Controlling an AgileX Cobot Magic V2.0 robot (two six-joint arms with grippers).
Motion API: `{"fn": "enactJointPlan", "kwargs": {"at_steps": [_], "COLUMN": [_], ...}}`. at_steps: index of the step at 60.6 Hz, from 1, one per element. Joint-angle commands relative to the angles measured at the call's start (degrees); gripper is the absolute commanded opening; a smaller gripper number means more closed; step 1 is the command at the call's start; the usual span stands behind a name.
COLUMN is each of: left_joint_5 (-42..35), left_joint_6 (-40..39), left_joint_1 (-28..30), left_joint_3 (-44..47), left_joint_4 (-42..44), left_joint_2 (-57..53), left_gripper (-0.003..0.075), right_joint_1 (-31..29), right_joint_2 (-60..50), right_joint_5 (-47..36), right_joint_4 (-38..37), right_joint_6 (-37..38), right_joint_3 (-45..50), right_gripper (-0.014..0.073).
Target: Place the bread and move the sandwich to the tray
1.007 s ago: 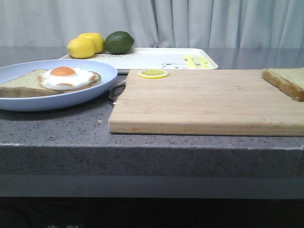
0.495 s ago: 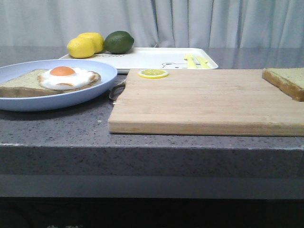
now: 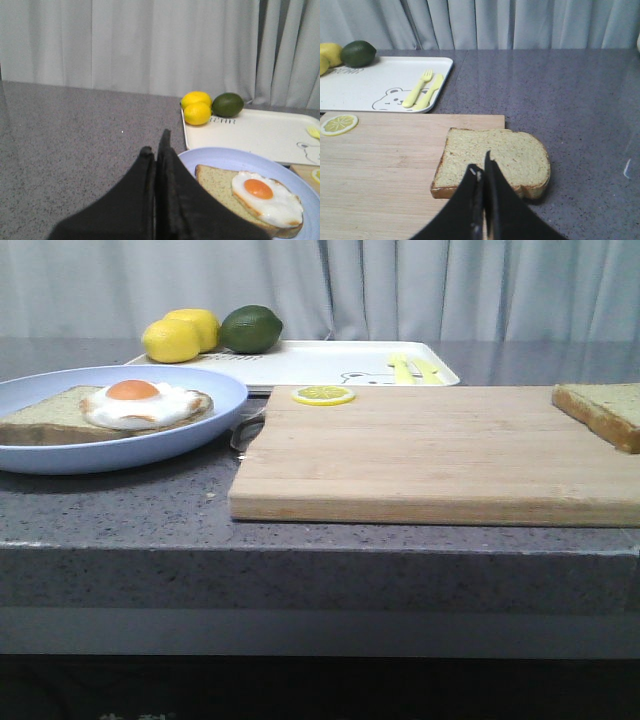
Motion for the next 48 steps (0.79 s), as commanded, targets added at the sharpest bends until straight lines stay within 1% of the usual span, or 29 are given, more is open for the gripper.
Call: {"fn": "enactJointPlan", "kwargs": {"at_steps": [1, 6, 8, 10, 13, 16, 17, 19, 20, 21, 22, 23, 24, 26, 27, 29, 32, 36, 40, 48], "left_joint_5": [-3.58, -4.35, -4.61, -4.89, -5.11, -5.11, -5.11, -5.11, -5.11, -5.11, -5.11, -5.11, -5.11, -5.23, -5.23, -5.23, -5.23, -5.23, -5.12, -4.79], "left_joint_6": [-0.46, -0.46, -0.46, -0.46, -0.46, -0.46, -0.46, -0.46, -0.46, -0.46, -0.46, -0.46, -0.46, -0.46, -0.46, -0.46, -0.46, -0.46, -0.46, -0.46], "left_joint_1": [0.01, 0.01, 0.01, 0.01, 0.01, 0.01, 0.01, 0.01, 0.01, 0.01, 0.01, 0.01, 0.01, 0.01, 0.01, 0.01, 0.01, 0.01, 0.01, 0.01], "left_joint_3": [-3.44, -3.96, -3.96, -3.96, -3.96, -3.96, -3.96, -3.96, -3.96, -3.96, -3.96, -3.96, -3.96, -3.96, -3.96, -3.96, -3.96, -3.96, -3.96, -3.96], "left_joint_4": [0.54, 0.54, 0.54, 0.54, 0.67, 0.80, 0.89, 1.06, 1.06, 1.06, 1.06, 1.06, 1.06, 1.06, 1.06, 1.06, 1.06, 1.06, 1.06, 1.06], "left_joint_2": [4.93, 7.25, 7.46, 7.57, 7.66, 7.66, 7.66, 7.66, 7.66, 7.66, 7.66, 7.66, 7.66, 7.66, 7.66, 7.66, 7.66, 7.66, 7.66, 7.66], "left_gripper": [-0.0019, -0.0019, -0.0018, -0.0016, 0.0005, 0.0065, 0.0104, 0.0167, 0.0223, 0.0262, 0.0325, 0.0367, 0.0447, 0.0530, 0.0557, 0.0608, 0.0643, 0.0640, 0.0640, 0.0640], "right_joint_1": [-0.28, -0.28, -0.28, -0.28, -0.28, -0.28, -0.28, -0.28, -0.28, -0.28, -0.28, -0.28, -0.28, -0.28, -0.28, -0.28, -0.28, -0.28, -0.33, -0.46], "right_joint_2": [4.04, 4.81, 4.81, 4.74, 4.74, 4.74, 4.74, 4.74, 4.74, 4.74, 4.74, 4.74, 4.74, 4.74, 4.74, 4.74, 4.81, 5.39, 8.01, 18.00], "right_joint_5": [-4.20, -5.05, -5.05, -4.99, -4.99, -4.92, -4.86, -4.80, -4.63, -4.56, -4.56, -4.56, -4.68, -4.90, -4.96, -5.24, -5.39, -5.02, -1.82, 4.28], "right_joint_4": [0.20, 0.20, 0.20, 0.20, 0.20, 0.20, 0.20, 0.20, 0.20, 0.20, 0.20, 0.20, 0.20, 0.20, 0.20, 0.20, 0.20, 0.20, 0.08, -0.82], "right_joint_6": [-0.11, -0.11, -0.11, -0.11, -0.11, -0.11, -0.11, -0.11, -0.11, -0.11, -0.11, -0.11, -0.11, -0.11, -0.11, -0.11, -0.11, -0.11, -0.11, -0.11], "right_joint_3": [-3.05, -3.06, -3.06, -3.06, -3.06, -3.06, -3.06, -3.06, -3.06, -3.06, -3.06, -2.98, -2.85, -2.73, -2.66, -2.58, -2.58, -3.02, -5.20, -12.69], "right_gripper": [-0.0058, -0.0050, -0.0034, -0.0001, 0.0087, 0.0196, 0.0247, 0.0318, 0.0370, 0.0402, 0.0449, 0.0477, 0.0515, 0.0566, 0.0589, 0.0616, 0.0627, 0.0622, 0.0622, 0.0622]}}
